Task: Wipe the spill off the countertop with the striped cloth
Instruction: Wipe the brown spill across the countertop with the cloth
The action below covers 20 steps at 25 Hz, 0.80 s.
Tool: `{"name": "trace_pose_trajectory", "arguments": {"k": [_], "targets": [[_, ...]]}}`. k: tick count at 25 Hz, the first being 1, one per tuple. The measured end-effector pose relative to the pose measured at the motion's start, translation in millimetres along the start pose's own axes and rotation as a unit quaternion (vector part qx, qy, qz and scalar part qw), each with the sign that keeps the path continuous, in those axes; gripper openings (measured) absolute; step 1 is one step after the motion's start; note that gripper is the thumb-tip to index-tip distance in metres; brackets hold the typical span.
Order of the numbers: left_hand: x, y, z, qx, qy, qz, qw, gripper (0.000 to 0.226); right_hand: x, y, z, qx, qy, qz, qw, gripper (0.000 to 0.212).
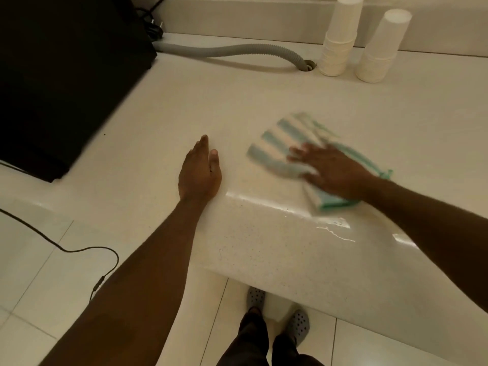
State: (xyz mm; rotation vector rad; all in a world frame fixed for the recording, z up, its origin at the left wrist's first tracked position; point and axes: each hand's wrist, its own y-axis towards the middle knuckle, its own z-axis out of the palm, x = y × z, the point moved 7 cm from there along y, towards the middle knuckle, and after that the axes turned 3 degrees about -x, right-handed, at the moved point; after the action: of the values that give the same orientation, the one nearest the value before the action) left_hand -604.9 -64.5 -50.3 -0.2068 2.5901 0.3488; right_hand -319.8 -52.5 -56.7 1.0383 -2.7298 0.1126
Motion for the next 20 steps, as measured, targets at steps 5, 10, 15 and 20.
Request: {"name": "trace_pose_trajectory", "arguments": {"k": [5, 10, 15, 20], "targets": [[-2, 5, 2, 0.019, -0.06, -0.002, 0.998, 0.057, -14, 61, -4, -0.039, -0.008, 0.166, 0.985, 0.051], [5, 5, -8, -0.013, -0.165, -0.015, 0.986, 0.056, 91, 41, 23, -0.011, -0.005, -0.02, 1.0, 0.052], [2, 3, -3, 0.008, -0.109, -0.01, 0.994, 0.057, 48, -8, 12, 0.0, 0.008, -0.05, 0.999, 0.052], [-7, 1, 2, 0.035, -0.103, 0.023, 0.994, 0.062, -17, 28, -10, -0.04, -0.01, 0.195, 0.98, 0.051]]}}
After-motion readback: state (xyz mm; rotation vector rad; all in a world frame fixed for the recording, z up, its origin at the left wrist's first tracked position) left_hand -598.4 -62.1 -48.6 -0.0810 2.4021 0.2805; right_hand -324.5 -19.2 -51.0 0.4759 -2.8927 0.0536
